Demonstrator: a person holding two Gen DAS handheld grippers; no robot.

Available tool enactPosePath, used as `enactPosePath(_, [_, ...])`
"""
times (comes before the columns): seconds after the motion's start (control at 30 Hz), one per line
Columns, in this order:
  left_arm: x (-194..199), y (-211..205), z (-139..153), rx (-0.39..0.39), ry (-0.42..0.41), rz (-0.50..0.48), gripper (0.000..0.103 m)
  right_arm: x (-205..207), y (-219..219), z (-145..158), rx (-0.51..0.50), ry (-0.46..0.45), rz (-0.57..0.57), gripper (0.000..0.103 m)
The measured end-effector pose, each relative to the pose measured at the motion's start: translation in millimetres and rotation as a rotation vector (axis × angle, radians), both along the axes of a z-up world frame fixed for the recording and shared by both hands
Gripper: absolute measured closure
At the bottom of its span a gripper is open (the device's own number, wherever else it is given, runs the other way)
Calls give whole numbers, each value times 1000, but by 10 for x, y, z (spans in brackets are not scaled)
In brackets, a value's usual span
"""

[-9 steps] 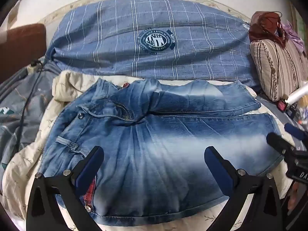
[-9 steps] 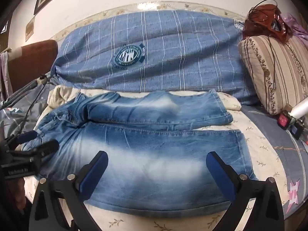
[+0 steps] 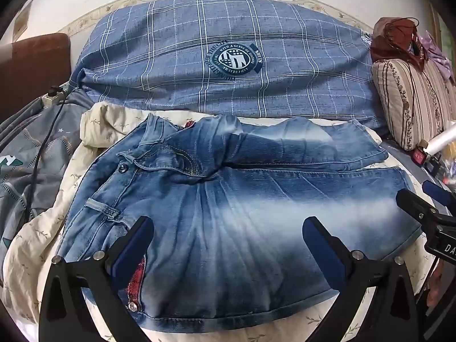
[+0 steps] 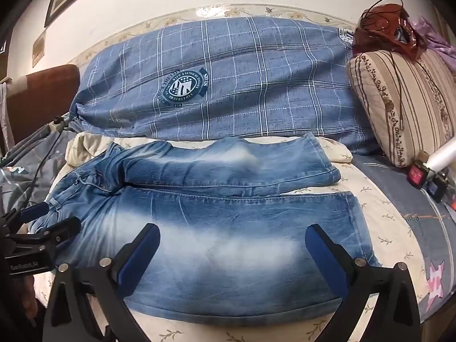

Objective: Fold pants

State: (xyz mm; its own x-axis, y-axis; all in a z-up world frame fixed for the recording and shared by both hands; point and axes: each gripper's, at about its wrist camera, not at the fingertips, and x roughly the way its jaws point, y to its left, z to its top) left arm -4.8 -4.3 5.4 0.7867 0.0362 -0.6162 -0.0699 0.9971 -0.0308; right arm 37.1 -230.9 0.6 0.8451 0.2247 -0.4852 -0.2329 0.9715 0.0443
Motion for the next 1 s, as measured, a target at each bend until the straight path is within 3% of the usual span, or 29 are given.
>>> enactPosePath(1.0, [19, 25, -95, -24, 4, 7, 0, 18, 55, -23, -4, 11, -4, 0])
